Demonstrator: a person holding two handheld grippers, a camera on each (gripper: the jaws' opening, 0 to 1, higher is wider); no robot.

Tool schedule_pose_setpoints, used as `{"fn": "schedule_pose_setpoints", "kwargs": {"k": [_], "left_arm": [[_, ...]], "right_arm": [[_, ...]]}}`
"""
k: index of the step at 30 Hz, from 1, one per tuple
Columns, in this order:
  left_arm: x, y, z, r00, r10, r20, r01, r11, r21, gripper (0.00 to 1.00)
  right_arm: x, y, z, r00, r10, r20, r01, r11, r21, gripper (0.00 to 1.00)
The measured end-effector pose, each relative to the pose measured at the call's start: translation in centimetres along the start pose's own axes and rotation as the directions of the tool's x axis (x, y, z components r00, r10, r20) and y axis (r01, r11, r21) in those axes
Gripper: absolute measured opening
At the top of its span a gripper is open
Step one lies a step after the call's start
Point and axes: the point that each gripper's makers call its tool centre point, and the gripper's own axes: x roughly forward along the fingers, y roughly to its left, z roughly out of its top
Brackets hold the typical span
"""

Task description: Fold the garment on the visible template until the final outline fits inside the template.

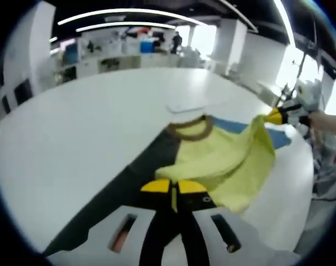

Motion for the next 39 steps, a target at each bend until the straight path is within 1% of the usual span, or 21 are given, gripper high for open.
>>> {"fn": "schedule_pose_setpoints", "kwargs": {"k": [5, 8, 14, 20, 26, 29, 30, 34, 36, 39], "left_arm": [[-2.0, -0.3, 0.3, 1.0, -0.006, 0.004, 0.006, 1.0, -0.007, 0.0], [-3.6, -0.4, 0.4, 1.0, 0.001, 0.01, -0.001, 1.0, -0.021, 0.0], [-6.3, -1.1, 0.3, 1.0, 0.007, 0.021, -0.006, 1.0, -0.022, 0.0], [-9.2, -2.1, 0.8, 0.998, 0.015, 0.054, -0.014, 1.0, -0.023, 0.0], [-12.0, -3.1, 1.5, 0.995, 0.025, 0.098, -0.023, 1.0, -0.019, 0.0], [-13.2, -3.7, 1.8, 0.993, 0.025, 0.112, -0.023, 1.0, -0.018, 0.0], [-13.7, -3.9, 1.7, 0.993, 0.026, 0.114, -0.025, 1.0, -0.012, 0.0], [-15.0, -4.7, 1.2, 0.993, 0.025, 0.118, -0.024, 1.0, -0.009, 0.0], [-15.5, -5.2, 0.5, 0.994, 0.027, 0.106, -0.028, 1.0, 0.004, 0.0], [-16.1, -5.8, -0.5, 0.995, 0.022, 0.097, -0.022, 1.0, -0.003, 0.0]], "right_arm": [[-1.6, 0.2, 0.6, 1.0, 0.01, 0.007, -0.01, 0.999, -0.04, 0.02], [-2.7, 0.2, 0.8, 1.0, 0.012, 0.014, -0.011, 0.998, -0.058, 0.02], [-5.2, 0.6, 1.0, 1.0, 0.021, 0.021, -0.019, 0.995, -0.101, 0.02], [-7.6, 1.1, 1.2, 0.999, 0.023, 0.036, -0.018, 0.992, -0.122, 0.02], [-9.9, 2.1, 1.7, 0.997, 0.039, 0.06, -0.03, 0.988, -0.149, 0.02], [-10.8, 2.5, 1.6, 0.997, 0.048, 0.063, -0.037, 0.985, -0.166, 0.02], [-11.4, 2.8, 1.5, 0.997, 0.054, 0.063, -0.043, 0.985, -0.169, 0.02], [-12.6, 3.9, 1.2, 0.994, 0.081, 0.074, -0.066, 0.982, -0.178, 0.02], [-13.0, 4.5, 0.7, 0.994, 0.087, 0.064, -0.073, 0.979, -0.189, 0.02], [-13.4, 5.2, 0.0, 0.994, 0.099, 0.055, -0.087, 0.977, -0.194, 0.02]]}}
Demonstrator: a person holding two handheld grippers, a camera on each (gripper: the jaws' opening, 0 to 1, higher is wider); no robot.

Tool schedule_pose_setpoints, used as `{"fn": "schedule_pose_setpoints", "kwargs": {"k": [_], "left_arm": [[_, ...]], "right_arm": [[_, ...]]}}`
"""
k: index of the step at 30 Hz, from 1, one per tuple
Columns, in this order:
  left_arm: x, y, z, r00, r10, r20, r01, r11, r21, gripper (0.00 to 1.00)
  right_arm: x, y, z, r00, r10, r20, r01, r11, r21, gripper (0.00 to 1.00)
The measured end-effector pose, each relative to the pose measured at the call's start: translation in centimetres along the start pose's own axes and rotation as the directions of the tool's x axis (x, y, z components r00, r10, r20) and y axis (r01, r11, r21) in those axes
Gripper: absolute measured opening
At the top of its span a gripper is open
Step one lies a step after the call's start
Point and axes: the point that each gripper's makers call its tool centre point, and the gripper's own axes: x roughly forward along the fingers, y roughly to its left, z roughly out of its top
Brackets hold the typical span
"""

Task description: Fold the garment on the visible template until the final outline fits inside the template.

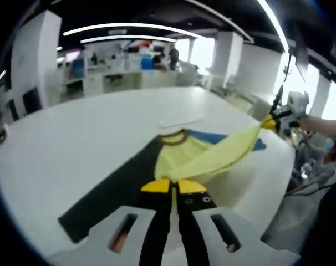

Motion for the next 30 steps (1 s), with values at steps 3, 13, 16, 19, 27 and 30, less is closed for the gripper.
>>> {"fn": "schedule_pose_setpoints", "kwargs": {"k": [3, 13, 16, 19, 27, 30], "left_arm": [[-0.5, -0.2, -1.1, 1.0, 0.006, -0.012, -0.006, 1.0, -0.008, 0.0], [-1.6, -0.6, -3.0, 0.999, 0.014, -0.042, -0.015, 1.0, -0.021, 0.0], [-1.9, -0.7, -3.6, 0.999, 0.018, -0.051, -0.019, 1.0, -0.024, 0.0], [-2.3, -1.1, -4.6, 0.998, 0.016, -0.064, -0.018, 0.999, -0.033, 0.0], [-3.2, -1.9, -7.6, 0.993, 0.009, -0.114, -0.015, 0.999, -0.051, 0.0], [-3.5, -2.0, -8.6, 0.991, 0.008, -0.13, -0.015, 0.998, -0.057, 0.0]], "right_arm": [[-0.4, 1.3, -0.8, 0.999, 0.026, -0.025, -0.027, 0.999, -0.032, 0.02], [-1.2, 4.8, -2.8, 0.985, 0.143, -0.096, -0.155, 0.979, -0.13, 0.02], [-1.4, 5.7, -3.4, 0.978, 0.171, -0.119, -0.188, 0.971, -0.146, 0.02], [-1.6, 6.4, -4.1, 0.971, 0.195, -0.141, -0.217, 0.963, -0.159, 0.02], [-2.2, 8.2, -5.7, 0.943, 0.254, -0.213, -0.298, 0.932, -0.206, 0.01], [-2.3, 8.8, -6.4, 0.932, 0.273, -0.239, -0.325, 0.921, -0.216, 0.01]]}}
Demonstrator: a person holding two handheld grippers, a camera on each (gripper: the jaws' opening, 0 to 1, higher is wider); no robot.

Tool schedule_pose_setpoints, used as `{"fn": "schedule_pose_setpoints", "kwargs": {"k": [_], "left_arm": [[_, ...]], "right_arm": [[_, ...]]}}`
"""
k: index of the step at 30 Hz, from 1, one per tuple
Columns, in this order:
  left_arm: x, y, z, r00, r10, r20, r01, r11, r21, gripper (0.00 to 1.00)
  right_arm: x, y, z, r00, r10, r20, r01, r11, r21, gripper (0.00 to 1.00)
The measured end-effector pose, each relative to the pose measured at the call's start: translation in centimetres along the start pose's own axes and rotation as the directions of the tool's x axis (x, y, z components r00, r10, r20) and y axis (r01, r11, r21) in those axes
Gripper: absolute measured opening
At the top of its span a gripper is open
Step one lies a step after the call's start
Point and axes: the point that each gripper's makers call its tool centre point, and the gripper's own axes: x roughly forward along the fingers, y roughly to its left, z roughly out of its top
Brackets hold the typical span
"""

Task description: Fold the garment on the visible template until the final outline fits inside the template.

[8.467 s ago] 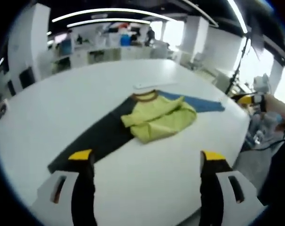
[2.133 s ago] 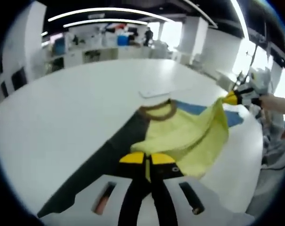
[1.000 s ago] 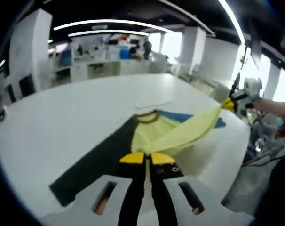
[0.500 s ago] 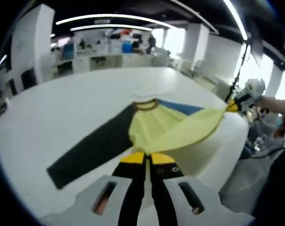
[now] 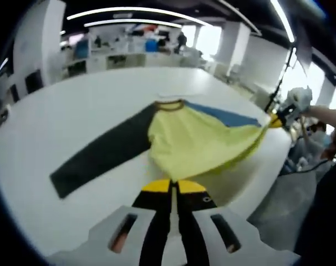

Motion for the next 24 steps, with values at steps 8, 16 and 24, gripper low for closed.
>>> {"fn": "schedule_pose_setpoints", "kwargs": {"k": [8, 16, 24], "left_arm": [[-0.1, -0.7, -2.4, 0.999, -0.01, -0.034, 0.01, 1.0, -0.005, 0.0], [0.2, -0.9, -4.4, 0.997, -0.021, -0.072, 0.021, 1.0, 0.007, 0.0], [0.6, -0.9, -6.3, 0.993, -0.031, -0.115, 0.037, 0.998, 0.052, 0.0]], "right_arm": [[0.7, 1.8, -1.3, 0.998, 0.048, -0.05, -0.049, 0.998, -0.031, 0.01], [1.4, 3.8, -2.3, 0.994, 0.075, -0.082, -0.078, 0.996, -0.039, 0.02], [2.3, 6.0, -3.4, 0.99, 0.089, -0.112, -0.095, 0.994, -0.047, 0.02]]}}
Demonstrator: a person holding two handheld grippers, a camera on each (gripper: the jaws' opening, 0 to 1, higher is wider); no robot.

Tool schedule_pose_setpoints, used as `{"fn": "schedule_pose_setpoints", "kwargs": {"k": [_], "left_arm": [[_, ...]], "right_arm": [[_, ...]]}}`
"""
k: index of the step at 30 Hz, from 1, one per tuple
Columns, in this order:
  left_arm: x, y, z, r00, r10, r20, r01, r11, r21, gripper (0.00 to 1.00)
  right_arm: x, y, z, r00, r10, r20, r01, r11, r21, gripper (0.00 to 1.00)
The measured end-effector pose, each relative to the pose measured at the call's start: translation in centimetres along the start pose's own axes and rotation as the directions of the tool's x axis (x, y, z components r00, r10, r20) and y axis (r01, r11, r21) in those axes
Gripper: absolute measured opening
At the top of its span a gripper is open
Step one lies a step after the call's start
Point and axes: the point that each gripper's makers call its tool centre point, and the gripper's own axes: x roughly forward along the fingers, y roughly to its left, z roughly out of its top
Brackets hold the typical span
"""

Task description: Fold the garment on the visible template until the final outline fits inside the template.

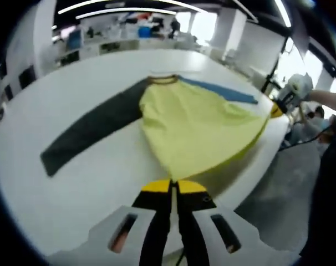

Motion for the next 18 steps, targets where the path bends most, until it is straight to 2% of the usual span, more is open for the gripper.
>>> {"fn": "schedule_pose_setpoints", "kwargs": {"k": [8, 18], "left_arm": [[0.9, -0.1, -2.1, 0.999, -0.015, -0.028, 0.015, 1.0, 0.019, 0.0], [1.8, -0.4, -4.5, 0.997, -0.021, -0.07, 0.021, 1.0, 0.013, 0.0]], "right_arm": [[0.9, 1.1, -1.0, 1.0, -0.025, -0.008, 0.025, 1.0, 0.012, 0.02], [2.0, 2.4, -1.9, 0.999, -0.052, -0.016, 0.053, 0.996, 0.068, 0.02]]}}
